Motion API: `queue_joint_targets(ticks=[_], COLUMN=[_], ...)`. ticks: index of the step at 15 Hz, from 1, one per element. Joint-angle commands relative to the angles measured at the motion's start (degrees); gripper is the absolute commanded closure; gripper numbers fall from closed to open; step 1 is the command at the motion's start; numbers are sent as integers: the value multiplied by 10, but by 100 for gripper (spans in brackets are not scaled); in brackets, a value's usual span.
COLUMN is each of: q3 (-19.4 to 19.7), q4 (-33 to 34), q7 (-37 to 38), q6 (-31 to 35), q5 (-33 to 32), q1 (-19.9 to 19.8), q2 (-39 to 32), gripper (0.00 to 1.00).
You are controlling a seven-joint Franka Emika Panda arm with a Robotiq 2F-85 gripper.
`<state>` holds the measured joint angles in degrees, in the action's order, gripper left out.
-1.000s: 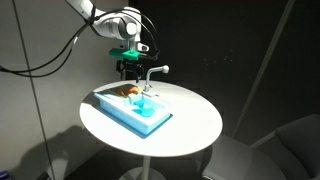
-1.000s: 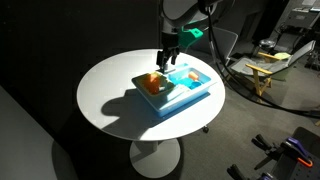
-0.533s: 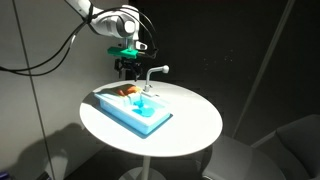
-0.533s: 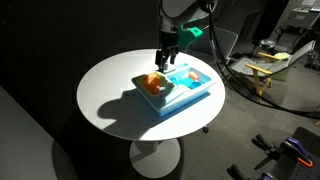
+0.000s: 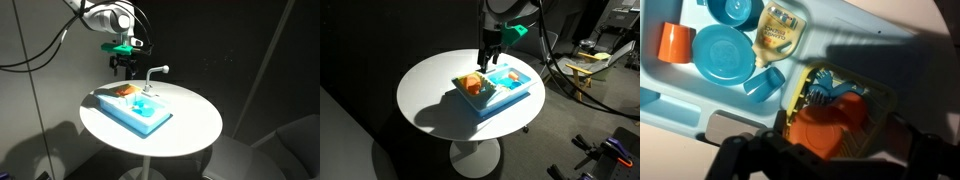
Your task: Pick up the orange mug and put it in the disk rack
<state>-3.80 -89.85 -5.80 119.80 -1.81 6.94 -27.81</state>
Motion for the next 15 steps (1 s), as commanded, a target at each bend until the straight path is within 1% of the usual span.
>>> queue_joint_targets(ticks=[1, 7, 15], q3=[0, 1, 0], q4=[-67, -142, -196], q7=[28, 76, 165], q6=[32, 72, 21], q5=[-8, -6, 5], q1=[3, 5, 6], q2=[53, 105, 165], gripper=[0, 0, 0])
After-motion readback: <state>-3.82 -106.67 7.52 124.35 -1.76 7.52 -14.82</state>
